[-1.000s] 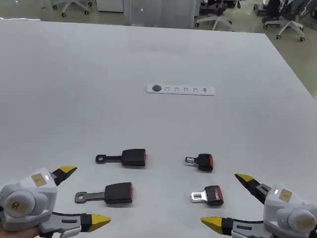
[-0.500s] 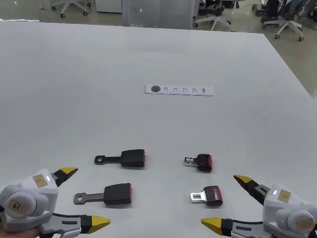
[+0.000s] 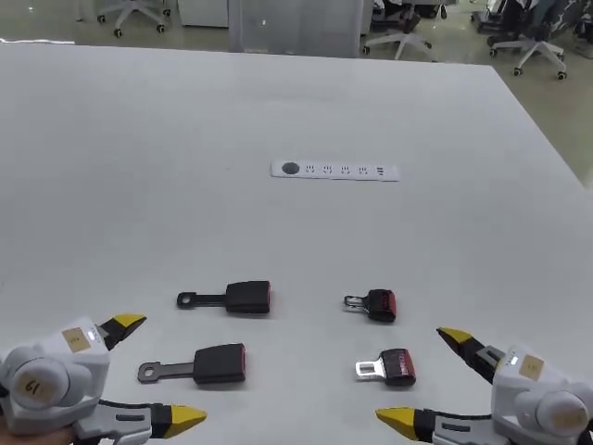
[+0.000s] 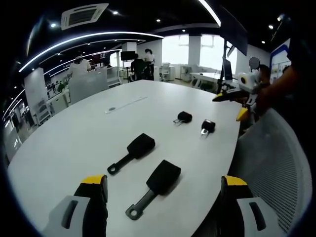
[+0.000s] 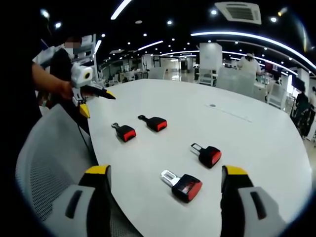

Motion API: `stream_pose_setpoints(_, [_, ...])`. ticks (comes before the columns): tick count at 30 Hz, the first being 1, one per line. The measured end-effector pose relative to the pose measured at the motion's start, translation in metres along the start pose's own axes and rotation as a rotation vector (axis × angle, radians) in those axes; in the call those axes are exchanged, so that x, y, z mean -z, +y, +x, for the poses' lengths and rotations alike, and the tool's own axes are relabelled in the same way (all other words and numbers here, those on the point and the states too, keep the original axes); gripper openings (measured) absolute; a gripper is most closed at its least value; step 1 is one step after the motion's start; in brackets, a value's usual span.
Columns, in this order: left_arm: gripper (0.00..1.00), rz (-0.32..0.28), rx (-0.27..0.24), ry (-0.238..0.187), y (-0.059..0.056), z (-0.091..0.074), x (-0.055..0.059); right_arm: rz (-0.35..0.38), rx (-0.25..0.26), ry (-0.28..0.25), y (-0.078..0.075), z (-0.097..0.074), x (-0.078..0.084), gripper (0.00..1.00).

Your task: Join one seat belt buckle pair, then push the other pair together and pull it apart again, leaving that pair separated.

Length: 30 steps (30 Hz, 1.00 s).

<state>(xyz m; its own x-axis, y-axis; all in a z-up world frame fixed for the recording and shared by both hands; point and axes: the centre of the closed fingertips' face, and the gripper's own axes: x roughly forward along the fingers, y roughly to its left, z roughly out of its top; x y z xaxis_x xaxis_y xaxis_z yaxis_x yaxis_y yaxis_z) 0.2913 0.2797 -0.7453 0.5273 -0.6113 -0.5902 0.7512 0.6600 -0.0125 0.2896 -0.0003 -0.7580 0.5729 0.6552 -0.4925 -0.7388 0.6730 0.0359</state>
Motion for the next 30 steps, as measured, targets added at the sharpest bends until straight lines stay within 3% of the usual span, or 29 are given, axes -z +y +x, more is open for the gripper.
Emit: stream_pose_setpoints(30, [0.96, 0.041, 0.027, 0.033, -0.0011, 0.0078, 0.0028, -0.019, -0.026, 0.037, -0.0014, 0.0007, 0.0089, 0.91])
